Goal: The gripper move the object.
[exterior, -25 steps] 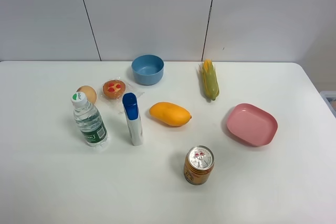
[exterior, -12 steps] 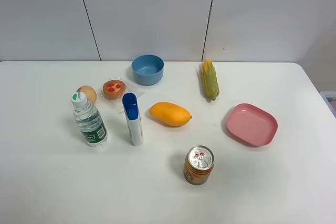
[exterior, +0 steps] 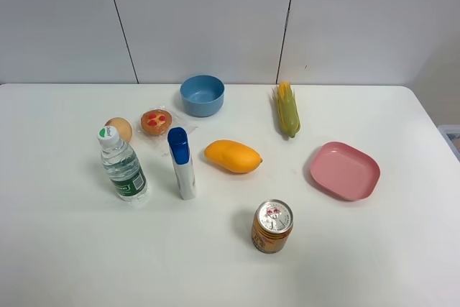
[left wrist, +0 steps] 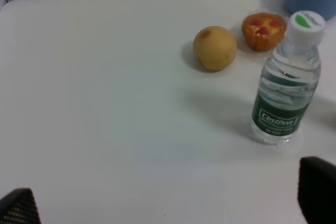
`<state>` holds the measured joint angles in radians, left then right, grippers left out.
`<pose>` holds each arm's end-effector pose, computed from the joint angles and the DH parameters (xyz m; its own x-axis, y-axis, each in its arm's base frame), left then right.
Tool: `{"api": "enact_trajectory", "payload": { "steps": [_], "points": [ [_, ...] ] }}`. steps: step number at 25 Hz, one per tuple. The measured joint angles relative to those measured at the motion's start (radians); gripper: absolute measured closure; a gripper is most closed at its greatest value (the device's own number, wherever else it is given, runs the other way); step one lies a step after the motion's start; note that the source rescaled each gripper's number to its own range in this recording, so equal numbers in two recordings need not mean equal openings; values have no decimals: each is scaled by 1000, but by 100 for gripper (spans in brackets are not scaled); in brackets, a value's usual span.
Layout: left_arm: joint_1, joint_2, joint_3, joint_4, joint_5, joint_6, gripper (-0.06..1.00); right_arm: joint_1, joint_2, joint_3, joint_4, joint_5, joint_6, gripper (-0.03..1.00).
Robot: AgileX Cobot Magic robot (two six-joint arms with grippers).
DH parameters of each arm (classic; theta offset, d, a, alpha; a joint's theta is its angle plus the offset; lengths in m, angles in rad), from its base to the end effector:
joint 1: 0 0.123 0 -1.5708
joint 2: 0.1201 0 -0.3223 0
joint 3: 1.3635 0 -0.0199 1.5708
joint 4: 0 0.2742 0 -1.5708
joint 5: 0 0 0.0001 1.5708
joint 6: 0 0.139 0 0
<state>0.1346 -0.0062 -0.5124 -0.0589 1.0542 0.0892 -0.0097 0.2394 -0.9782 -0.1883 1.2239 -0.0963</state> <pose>0.0197 -0.0045 0.2719 -0.4335 0.0018 -0.9012 -0.0624 0.9975 0.0320 -0.0043 -0.0244 0.3991 -0.4048 -0.1539 -0.9013 0.1087 0.9706 -0.2145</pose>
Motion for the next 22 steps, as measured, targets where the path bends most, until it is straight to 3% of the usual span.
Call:
{"api": "enact_trajectory", "payload": {
  "steps": [5, 12, 22],
  "points": [
    [0, 0, 0, 0, 0, 0, -6, 0, -106, 83, 49, -7, 7, -3],
    [0, 0, 0, 0, 0, 0, -6, 0, -228, 320, 171, -146, 47, -3],
    [0, 0, 0, 0, 0, 0, -6, 0, -242, 435, 195, -117, 102, -3]
  ]
}}
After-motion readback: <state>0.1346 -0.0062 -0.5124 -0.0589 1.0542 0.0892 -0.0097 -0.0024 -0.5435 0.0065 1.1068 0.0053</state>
